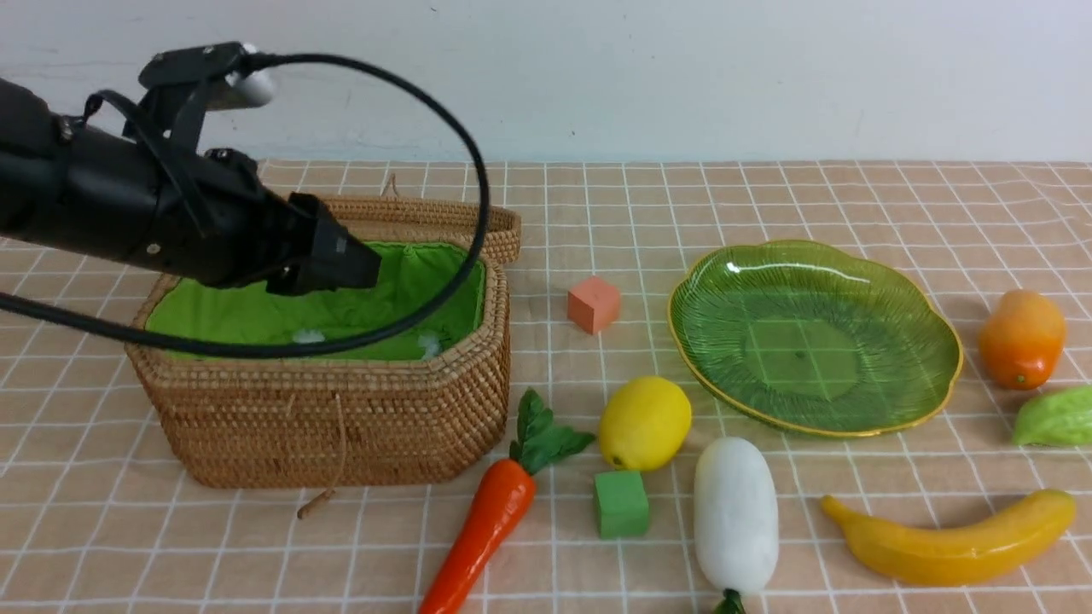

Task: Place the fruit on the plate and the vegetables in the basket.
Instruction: Use the left arm to grab a carrot and put it into the left basket, then grab the mango with your left arm and place it on the right plate, then take a daikon with your left arm and place it on the basket on the left, then use the right arm to grab a banana and put it into the right plate

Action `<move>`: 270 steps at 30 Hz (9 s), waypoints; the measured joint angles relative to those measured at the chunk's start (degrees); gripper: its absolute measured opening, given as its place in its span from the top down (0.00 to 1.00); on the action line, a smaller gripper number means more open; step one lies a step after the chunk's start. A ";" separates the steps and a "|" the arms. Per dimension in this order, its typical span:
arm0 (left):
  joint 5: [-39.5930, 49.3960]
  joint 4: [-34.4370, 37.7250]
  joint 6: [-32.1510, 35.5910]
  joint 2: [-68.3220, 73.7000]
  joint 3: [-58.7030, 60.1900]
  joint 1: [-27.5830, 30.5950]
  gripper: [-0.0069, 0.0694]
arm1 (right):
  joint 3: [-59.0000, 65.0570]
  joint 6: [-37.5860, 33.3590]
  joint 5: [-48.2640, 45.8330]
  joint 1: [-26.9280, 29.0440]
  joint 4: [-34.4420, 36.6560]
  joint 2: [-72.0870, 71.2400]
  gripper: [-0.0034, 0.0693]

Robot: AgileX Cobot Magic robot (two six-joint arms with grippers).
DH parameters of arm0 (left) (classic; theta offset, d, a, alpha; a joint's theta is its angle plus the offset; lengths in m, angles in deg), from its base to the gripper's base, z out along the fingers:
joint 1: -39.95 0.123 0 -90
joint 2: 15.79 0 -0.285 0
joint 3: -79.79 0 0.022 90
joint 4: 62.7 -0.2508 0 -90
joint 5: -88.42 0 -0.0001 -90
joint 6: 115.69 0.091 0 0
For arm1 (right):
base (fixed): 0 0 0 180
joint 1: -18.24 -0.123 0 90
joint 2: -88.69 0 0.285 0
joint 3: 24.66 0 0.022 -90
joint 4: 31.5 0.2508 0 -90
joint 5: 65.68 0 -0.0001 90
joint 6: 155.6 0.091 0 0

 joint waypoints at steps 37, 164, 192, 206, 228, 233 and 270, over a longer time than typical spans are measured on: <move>-3.02 -56.82 -60.33 22.18 4.07 -34.96 0.58 | -6.54 36.41 -32.64 0.00 -25.84 0.00 0.83; 15.31 -44.61 -37.75 31.81 -58.79 -35.95 0.57 | -11.57 50.63 -36.62 0.00 -45.32 3.09 0.80; 13.56 -43.23 -55.73 38.95 -36.78 -44.43 0.43 | -11.57 50.68 -42.16 0.00 -43.54 -2.08 0.78; 4.34 -51.38 -58.65 47.33 -37.17 -44.43 0.24 | -11.57 50.68 -42.16 0.00 -43.53 -2.16 0.78; 26.33 -57.61 -29.88 16.55 -38.73 -35.58 0.23 | -11.57 49.35 -32.27 0.00 -43.34 -2.16 0.77; 22.36 -56.60 -13.34 13.63 -32.29 -21.02 0.23 | -11.57 49.12 -32.08 0.00 -42.88 -2.11 0.77; 26.35 -43.97 -42.07 -12.86 -15.32 -26.91 0.93 | -11.57 57.99 -31.96 6.12 -54.90 40.80 0.74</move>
